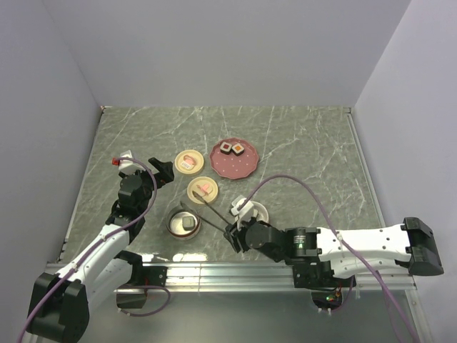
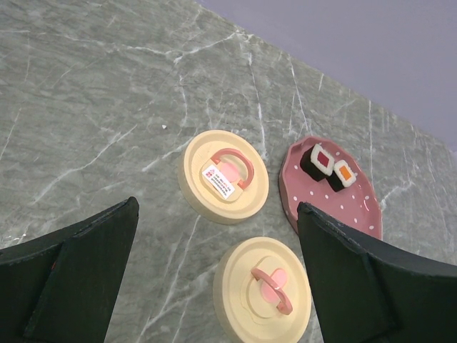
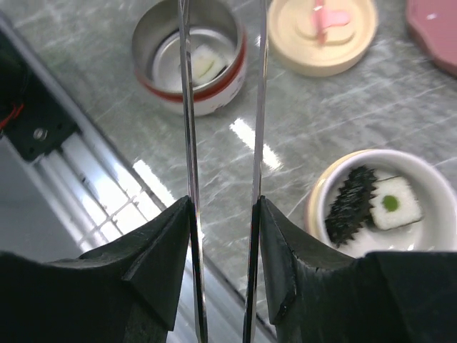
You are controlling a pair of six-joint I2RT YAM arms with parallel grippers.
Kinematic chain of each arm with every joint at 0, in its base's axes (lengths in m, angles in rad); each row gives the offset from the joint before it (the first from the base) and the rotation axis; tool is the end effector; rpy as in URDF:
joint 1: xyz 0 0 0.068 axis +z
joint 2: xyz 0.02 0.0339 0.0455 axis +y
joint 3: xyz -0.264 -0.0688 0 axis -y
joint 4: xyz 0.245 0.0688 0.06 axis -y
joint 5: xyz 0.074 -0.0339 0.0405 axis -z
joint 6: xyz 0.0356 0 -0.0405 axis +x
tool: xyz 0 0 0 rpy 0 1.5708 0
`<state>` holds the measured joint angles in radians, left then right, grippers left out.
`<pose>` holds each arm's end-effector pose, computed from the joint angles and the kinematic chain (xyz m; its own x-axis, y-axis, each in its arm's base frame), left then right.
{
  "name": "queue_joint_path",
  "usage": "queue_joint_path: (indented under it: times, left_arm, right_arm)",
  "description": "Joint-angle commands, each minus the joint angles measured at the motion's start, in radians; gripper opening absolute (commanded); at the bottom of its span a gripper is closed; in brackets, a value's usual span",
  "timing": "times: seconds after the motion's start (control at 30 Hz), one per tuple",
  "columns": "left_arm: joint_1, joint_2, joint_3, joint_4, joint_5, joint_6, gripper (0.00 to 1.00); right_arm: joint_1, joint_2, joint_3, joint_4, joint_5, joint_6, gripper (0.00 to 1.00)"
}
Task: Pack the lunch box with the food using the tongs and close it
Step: Pick up the food using the clamp
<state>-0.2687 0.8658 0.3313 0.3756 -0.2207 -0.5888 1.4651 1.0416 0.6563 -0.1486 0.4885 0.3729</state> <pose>0.1927 -0.0450 0.2242 -0.1550 -0.5194 -0.8404 -0.0426 0.8534 -0.5196 0.0406 0.2240 0.2513 -0.3544 -0.2910 -0.8887 -0.7585 0.6452 0.0912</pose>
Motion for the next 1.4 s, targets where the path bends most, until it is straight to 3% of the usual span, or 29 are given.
queue_joint_path:
  times: [0.0, 0.4, 0.63, 1.37]
  left_arm:
    - [0.005, -0.008, 0.028, 0.026, 0.018, -0.008, 0.99]
    - [0.005, -0.014, 0.02, 0.034, 0.02, -0.006, 1.0]
    - [0.005, -0.014, 0.018, 0.036, 0.021, -0.008, 0.99]
    - [0.005, -0.022, 0.011, 0.045, 0.023, -0.005, 0.99]
  right_arm:
    - [-0.064, -0.041, 0.029, 0.06, 0.036, -0.002, 0.49]
    - [-0.504, -0.104, -0.027, 0.146, -0.139, -0.061, 0.48]
    - [-0.675, -0.054, -0.064, 0.182, -0.231, -0.094, 0.48]
    - [-0.807, 0.299, 0.069, 0.254, -0.235, -0.157, 0.47]
